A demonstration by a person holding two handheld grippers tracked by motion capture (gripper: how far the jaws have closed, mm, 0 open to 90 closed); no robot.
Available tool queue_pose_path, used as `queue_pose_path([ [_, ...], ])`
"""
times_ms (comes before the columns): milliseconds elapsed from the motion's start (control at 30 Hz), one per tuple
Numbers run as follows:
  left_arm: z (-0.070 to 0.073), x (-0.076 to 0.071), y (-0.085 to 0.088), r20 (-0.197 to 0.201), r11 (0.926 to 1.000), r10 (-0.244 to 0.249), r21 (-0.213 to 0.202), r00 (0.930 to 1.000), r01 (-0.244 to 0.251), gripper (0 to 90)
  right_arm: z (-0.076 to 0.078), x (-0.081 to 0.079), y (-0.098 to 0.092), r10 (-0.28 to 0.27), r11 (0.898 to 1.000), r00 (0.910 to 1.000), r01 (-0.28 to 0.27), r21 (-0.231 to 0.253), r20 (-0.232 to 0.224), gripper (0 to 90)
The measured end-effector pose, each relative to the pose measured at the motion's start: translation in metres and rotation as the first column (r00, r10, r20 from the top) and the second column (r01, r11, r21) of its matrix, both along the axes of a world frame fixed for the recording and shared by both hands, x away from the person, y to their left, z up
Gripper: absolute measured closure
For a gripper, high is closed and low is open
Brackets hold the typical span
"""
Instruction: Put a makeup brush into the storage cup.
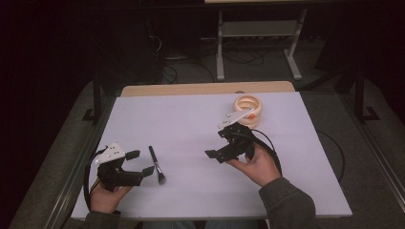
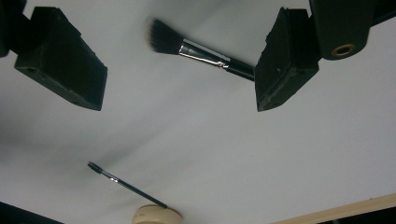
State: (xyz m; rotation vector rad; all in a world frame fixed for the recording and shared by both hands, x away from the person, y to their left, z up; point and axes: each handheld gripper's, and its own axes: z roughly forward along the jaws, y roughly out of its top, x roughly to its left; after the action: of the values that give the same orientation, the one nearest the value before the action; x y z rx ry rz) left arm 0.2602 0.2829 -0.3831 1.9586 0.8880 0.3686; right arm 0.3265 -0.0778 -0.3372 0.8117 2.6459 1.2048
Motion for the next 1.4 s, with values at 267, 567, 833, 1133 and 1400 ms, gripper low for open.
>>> queue_pose_path([
  [267, 0.0, 0.001, 0.002, 0.001, 1.0, 0.003, 0.001, 1.0, -0.003, 17.0, 0.004, 0.006, 0.014, 0.005, 1.0, 0.9999, -0.005, -0.008, -0.009, 16.3],
  [567, 0.0, 0.001, 0.004, 0.002, 1.0, 0.008, -0.005, 1.0, -0.008, 17.0, 0.006, 0.01, 0.029, 0.012, 1.0, 0.9996, -0.012, -0.016, -0.025, 16.4],
  [833, 0.001, 0.0, 0.004, 0.001, 0.9998, 0.014, -0.014, 0.9999, -0.014, 17.0, 0.006, 0.013, 0.042, 0.013, 1.0, 0.9994, -0.013, -0.014, -0.033, 16.4],
  [1133, 0.002, 0.0, 0.005, 0.005, 0.9999, 0.012, -0.01, 0.9999, -0.012, 17.0, 0.006, 0.015, 0.059, 0.031, 0.999, 0.9991, -0.032, -0.033, -0.029, 16.5],
  [1400, 0.002, 0.0, 0.005, 0.004, 0.9998, 0.015, -0.009, 0.9999, -0.015, 17.0, 0.001, 0.018, 0.077, 0.046, 0.998, 0.9974, -0.048, -0.048, -0.055, 18.0],
])
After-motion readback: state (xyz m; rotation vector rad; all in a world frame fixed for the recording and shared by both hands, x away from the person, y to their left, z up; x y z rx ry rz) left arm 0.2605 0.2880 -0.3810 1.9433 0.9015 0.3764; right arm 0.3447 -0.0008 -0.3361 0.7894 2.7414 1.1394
